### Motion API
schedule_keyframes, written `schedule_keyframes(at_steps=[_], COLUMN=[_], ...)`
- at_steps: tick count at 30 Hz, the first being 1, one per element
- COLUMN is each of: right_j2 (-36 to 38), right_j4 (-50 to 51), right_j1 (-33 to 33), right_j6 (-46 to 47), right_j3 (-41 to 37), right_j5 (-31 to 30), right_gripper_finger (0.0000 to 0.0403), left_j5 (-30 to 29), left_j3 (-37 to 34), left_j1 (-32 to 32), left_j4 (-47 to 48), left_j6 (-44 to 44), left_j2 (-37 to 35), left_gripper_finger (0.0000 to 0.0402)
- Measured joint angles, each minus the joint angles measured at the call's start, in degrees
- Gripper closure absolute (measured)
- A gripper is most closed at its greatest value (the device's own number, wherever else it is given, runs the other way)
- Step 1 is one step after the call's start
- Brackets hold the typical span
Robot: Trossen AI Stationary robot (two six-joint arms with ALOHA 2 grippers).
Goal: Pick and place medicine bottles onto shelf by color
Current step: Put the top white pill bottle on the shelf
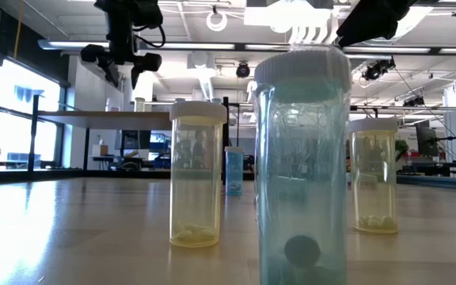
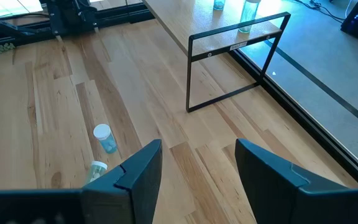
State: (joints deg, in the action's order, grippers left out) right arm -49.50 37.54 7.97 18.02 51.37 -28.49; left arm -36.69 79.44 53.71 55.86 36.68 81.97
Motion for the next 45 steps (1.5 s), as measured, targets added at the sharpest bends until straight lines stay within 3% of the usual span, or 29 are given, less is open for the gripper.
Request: schedule_keyframes(at_steps=[6, 18, 45], right_j2=[0.0, 0.0, 0.0], right_j4=[0.0, 0.0, 0.6], right_j1=[0.0, 0.0, 0.0], right_j6=[0.0, 0.0, 0.1], right_j3=[0.0, 0.0, 0.0], right_j5=[0.0, 0.0, 0.0], right_gripper_finger=[0.0208, 0.0208, 0.0208], left_j5=[0.8, 8.4, 5.5], left_j3=[0.0, 0.0, -1.7], left_j1=[0.0, -0.2, -0.7], left_j4=[0.0, 0.4, 2.7], left_j6=[-1.9, 0.1, 4.3], left_j2=[0.0, 0.0, 3.7], left_gripper_finger=[0.0257, 0.0395, 0.0401])
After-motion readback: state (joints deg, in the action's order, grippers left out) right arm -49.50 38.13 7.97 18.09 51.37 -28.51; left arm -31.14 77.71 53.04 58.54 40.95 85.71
